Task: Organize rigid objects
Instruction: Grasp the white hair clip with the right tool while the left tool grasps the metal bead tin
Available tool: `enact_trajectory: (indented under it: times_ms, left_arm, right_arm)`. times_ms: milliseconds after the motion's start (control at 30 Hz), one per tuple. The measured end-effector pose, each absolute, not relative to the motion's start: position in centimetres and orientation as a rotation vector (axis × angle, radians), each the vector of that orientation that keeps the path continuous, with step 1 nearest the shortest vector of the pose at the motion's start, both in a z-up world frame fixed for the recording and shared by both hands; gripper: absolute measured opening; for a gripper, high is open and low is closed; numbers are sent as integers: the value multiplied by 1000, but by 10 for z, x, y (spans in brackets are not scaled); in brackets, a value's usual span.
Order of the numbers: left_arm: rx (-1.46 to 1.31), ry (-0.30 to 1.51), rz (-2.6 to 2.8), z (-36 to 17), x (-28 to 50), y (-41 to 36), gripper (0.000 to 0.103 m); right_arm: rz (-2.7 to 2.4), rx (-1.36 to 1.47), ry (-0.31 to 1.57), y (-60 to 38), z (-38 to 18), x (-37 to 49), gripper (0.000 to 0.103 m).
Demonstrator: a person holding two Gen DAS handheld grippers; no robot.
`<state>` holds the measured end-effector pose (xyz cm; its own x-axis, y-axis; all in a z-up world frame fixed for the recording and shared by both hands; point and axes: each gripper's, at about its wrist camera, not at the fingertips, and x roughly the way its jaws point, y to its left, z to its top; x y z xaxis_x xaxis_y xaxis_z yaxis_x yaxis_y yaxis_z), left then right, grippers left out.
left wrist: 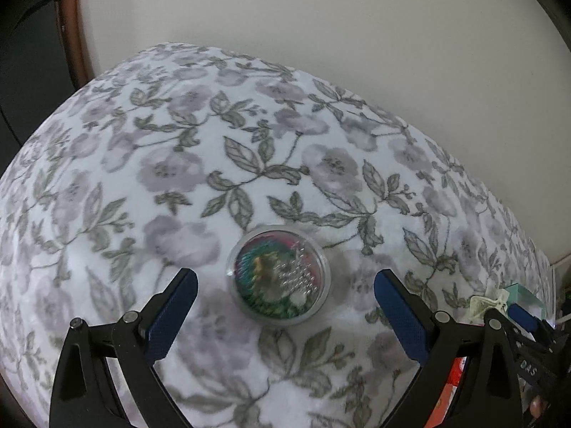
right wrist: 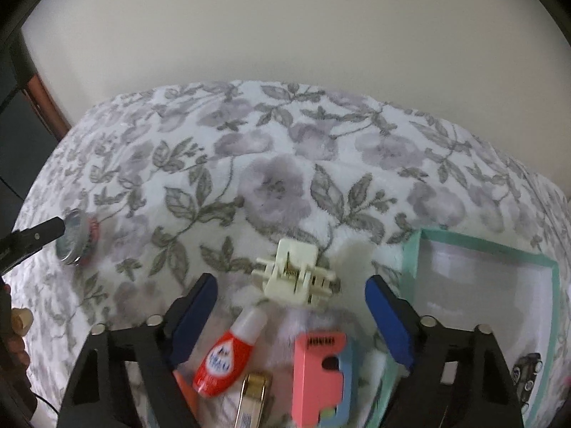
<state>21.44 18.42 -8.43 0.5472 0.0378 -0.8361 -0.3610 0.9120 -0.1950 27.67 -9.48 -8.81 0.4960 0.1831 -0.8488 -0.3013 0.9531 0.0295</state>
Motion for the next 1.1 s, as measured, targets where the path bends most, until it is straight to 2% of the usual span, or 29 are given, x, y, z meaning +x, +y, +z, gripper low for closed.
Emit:
enact_trajectory:
  times_ms: [67, 200, 267, 300, 367, 800, 1100]
  left_arm:
    - [-360, 980, 241, -91, 220, 183, 99]
    - [-346, 1001, 252, -101, 226, 182, 94]
    - [-336, 1010, 263, -103, 227, 182, 80]
    - [-324, 1017, 273, -105, 228, 182, 77]
    - [-302, 1026, 286, -108, 228, 181, 73]
    - [-337, 1042, 292, -106, 218, 177, 72]
    - [-396, 1001, 214, -64, 192, 146, 72]
  right_arm:
    - [288, -116, 1022, -94, -93, 284, 81]
    - [270, -136, 1038, -91, -101, 291, 68]
    - [274, -133, 1046, -90, -103, 293, 62]
    - [274, -128, 1052, -91, -104, 294, 58]
    - [272, -122, 1053, -91, -104, 296, 58]
    - [276, -82, 1026, -102, -87, 284, 57]
    - [278, -21, 956, -124, -45, 248, 57]
